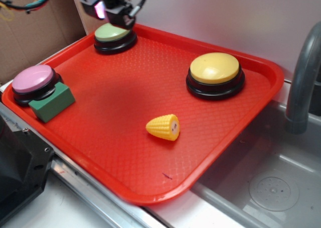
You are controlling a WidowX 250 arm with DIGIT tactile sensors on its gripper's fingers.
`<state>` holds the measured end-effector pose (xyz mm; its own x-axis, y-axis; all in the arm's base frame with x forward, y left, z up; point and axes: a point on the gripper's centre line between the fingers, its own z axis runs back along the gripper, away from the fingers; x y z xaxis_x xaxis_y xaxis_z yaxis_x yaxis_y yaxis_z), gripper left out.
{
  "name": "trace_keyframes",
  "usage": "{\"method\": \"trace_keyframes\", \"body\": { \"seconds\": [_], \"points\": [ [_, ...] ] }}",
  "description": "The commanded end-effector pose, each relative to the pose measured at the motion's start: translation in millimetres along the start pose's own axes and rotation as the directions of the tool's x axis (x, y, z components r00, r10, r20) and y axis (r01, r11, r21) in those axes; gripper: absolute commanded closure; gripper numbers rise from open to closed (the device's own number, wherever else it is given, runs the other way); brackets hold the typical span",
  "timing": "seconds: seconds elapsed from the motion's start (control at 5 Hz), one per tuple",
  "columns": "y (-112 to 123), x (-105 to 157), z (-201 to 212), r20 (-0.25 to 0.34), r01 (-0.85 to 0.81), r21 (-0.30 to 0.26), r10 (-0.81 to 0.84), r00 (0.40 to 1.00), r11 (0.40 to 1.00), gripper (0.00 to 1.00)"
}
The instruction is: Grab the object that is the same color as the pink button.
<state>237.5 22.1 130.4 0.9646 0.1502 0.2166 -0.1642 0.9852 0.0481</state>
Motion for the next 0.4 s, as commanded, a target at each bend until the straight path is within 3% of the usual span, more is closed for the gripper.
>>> {"method": "trace_keyframes", "body": {
  "seconds": [0.0,0.2],
  "points": [
    [1.5,-19.4,24.6,-0.013,-0.012,0.017,0.013,1.000,1.000,1.00],
    [0.1,-18.1,20.4,-0.036,-0.022,0.055,0.024,0.999,0.998,1.00]
  ]
}}
